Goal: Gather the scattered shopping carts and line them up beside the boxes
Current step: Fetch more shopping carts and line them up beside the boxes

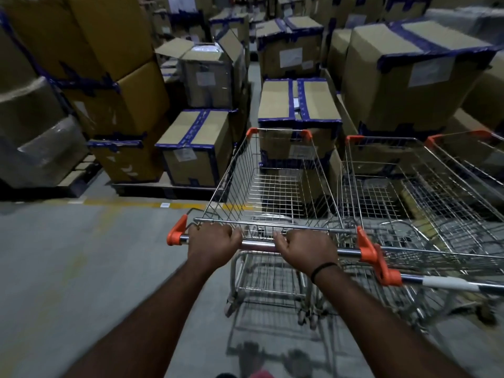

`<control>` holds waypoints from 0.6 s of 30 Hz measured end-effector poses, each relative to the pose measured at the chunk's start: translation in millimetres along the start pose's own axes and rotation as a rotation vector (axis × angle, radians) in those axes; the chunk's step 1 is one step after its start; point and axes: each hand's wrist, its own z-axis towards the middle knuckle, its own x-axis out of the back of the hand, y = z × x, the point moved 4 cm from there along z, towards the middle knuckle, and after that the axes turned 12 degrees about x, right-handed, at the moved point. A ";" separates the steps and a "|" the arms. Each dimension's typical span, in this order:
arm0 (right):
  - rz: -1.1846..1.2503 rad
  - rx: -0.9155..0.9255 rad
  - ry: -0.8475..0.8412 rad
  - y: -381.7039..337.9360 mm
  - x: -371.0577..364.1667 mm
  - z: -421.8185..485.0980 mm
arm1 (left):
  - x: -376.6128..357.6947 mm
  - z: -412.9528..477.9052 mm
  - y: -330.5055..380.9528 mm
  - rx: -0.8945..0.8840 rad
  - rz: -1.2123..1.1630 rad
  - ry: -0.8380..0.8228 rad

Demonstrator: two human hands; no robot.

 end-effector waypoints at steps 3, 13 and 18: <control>-0.001 -0.002 -0.029 0.3 0.2 -1.0 | -0.6 -2.1 0.7 0.002 0.016 -0.025; 0.113 -0.008 -0.063 0.5 3.0 1.7 | 9.9 -10.3 6.7 0.079 -0.136 -0.044; 0.185 0.070 0.089 -26.0 15.8 15.2 | 29.6 -24.4 -3.7 0.099 -0.387 0.140</control>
